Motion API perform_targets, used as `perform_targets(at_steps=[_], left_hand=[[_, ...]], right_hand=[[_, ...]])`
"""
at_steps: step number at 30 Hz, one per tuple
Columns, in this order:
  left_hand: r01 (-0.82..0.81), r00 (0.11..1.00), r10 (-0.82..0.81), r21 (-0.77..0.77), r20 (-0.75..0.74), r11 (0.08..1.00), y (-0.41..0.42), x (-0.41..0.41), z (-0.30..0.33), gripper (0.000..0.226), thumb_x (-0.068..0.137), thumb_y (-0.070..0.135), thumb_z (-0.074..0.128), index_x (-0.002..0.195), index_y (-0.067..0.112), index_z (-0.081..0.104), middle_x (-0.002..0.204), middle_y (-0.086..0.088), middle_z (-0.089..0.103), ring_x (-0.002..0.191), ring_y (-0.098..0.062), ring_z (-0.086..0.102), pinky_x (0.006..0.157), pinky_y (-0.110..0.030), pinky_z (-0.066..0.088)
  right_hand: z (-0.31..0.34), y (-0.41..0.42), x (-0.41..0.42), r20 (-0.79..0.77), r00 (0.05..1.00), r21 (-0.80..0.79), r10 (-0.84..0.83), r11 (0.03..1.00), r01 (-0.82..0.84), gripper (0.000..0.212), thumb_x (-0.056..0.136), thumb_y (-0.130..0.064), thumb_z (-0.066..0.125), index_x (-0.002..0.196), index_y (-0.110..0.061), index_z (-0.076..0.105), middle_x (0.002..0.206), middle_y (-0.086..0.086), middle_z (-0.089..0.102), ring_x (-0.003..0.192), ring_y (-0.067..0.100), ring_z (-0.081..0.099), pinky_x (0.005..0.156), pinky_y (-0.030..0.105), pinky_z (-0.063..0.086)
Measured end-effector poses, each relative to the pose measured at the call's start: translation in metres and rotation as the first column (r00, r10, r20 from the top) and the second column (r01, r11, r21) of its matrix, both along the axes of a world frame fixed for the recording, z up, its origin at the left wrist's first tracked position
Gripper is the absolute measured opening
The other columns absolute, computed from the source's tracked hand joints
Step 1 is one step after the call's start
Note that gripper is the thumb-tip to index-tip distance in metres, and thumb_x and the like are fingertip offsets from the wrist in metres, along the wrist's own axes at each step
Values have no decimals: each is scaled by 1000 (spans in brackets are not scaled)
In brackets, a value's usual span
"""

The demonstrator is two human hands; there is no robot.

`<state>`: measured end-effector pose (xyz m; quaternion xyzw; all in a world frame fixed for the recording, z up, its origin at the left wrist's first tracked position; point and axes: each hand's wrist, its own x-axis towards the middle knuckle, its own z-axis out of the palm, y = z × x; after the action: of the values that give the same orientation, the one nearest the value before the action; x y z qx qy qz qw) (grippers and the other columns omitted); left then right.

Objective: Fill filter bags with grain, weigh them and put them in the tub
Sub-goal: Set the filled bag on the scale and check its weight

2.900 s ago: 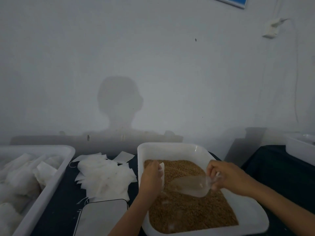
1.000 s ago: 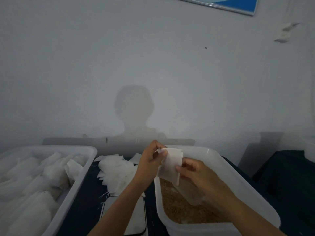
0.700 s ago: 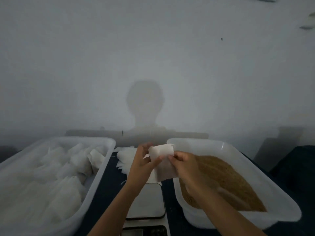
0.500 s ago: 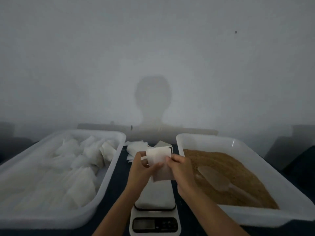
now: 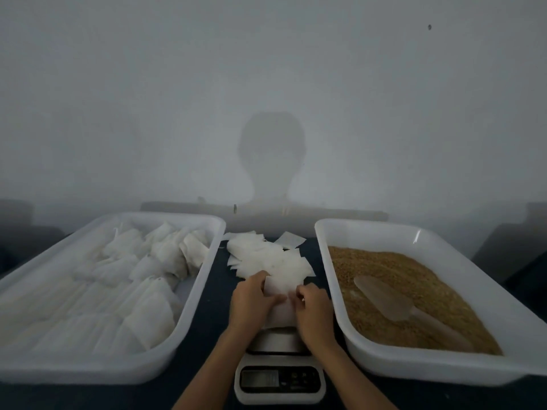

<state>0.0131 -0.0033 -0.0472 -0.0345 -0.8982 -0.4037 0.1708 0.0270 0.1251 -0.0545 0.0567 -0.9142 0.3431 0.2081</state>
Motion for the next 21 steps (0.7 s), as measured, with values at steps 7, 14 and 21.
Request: perform_targets(at_steps=[7,14,21], left_hand=[[14,999,0,374,-36,927,-23,-4,-20,25,85,24,68,104,17,53,99,2,61,95,-15,60,75,-13,44],[-59,994,99,586,-36,809,-39,1,-28,6,93,17,55,95,22,55,95,4,64,91,-8,59,76,-16,43],[-81,992,125,668,-18,740,-41,2,-35,9,93,7,52,95,15,57,94,2,65,89,-3,59,75,-12,42]], right_hand=[[-11,15,1,73,989,-418,132,904,-90,23,96,-16,50,116,-13,61,120,2,54,110,9,50,90,5,35],[-12,19,10,87,957,-704,278,697,-138,39,100,-21,39,137,-9,44,139,6,48,130,16,44,112,39,33],[-16,21,11,49,939,-738,339,646,-194,38,101,-16,35,136,-7,43,132,9,54,125,15,48,106,27,38]])
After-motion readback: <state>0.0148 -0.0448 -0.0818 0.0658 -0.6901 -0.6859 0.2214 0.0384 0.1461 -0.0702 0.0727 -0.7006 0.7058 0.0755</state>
